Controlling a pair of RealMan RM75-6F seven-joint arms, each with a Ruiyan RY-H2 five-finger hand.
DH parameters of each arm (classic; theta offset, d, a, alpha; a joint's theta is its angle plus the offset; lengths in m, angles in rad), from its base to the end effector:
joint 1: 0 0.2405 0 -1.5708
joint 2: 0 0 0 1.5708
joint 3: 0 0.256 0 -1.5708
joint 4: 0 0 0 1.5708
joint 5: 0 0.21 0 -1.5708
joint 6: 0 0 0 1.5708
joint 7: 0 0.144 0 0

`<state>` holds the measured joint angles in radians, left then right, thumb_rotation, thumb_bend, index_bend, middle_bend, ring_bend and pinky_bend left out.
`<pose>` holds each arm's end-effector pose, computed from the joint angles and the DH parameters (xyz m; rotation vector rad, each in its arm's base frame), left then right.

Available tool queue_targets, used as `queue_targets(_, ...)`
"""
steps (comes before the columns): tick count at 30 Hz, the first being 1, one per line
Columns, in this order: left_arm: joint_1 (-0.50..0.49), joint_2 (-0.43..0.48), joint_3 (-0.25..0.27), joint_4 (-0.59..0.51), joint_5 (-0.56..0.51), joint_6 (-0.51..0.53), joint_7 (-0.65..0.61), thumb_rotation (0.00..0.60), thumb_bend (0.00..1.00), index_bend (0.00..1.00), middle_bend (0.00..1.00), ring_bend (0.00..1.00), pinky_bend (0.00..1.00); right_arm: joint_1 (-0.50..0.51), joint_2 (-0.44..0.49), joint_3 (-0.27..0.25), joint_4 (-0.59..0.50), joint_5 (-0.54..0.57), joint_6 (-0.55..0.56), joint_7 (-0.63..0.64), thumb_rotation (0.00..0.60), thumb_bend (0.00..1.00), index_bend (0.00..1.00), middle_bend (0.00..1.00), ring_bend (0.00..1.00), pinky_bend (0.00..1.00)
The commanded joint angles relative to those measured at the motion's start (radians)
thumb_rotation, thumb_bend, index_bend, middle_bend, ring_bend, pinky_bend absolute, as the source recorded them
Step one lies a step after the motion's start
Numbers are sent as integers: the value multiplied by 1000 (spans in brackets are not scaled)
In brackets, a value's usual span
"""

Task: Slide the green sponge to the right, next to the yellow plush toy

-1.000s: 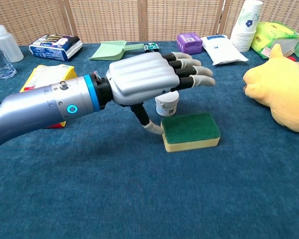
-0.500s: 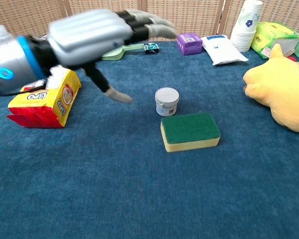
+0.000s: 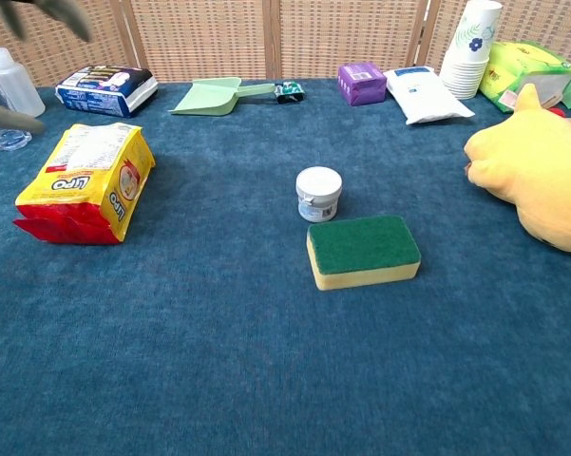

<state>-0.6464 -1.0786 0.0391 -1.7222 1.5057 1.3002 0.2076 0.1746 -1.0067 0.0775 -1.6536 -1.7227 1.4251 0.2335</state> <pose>-0.1776 0.2953 0.1257 -1.8978 -0.5193 -1.0129 -0.2659 -0.2074 0.1725 1.6126 -0.9135 1.1593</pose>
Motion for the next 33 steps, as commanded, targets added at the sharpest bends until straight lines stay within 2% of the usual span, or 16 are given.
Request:
queue_targets(1, 49, 45, 1, -35, -30, 37, -12, 491, 112, 260, 237, 227, 355, 65, 8, -11, -14, -52, -63, 21, 600, 328, 269, 285, 147, 242)
queue_targets(9, 141, 120, -14, -74, -63, 92, -53, 492, 111, 257, 228, 221, 355, 195, -15, -21, -25, -150, -154, 54, 591, 348, 263, 301, 147, 242)
queue_targets(14, 176, 143, -29, -80, -71, 108, -83, 485, 111, 254, 223, 218, 357, 281, -35, -35, -52, -194, -239, 63, 445, 366, 245, 310, 160, 261)
queue_targets(17, 191, 149, -41, -78, -71, 112, -105, 487, 110, 253, 222, 215, 357, 331, -58, -43, -64, -205, -295, 64, 429, 366, 241, 311, 166, 275)
queue_targets(28, 225, 151, -65, -45, -74, 98, -156, 483, 109, 252, 213, 207, 357, 456, -155, -47, -74, -177, -430, 59, 420, 366, 220, 315, 181, 289)
queue_targets(30, 230, 150, -69, -37, -73, 94, -167, 484, 110, 252, 211, 205, 357, 474, -171, -43, -70, -160, -451, 52, 406, 366, 204, 321, 186, 289)
queue_targets(33, 237, 149, -73, -28, -71, 90, -177, 482, 110, 252, 209, 203, 357, 494, -186, -36, -62, -132, -475, 40, 353, 368, 182, 328, 188, 290)
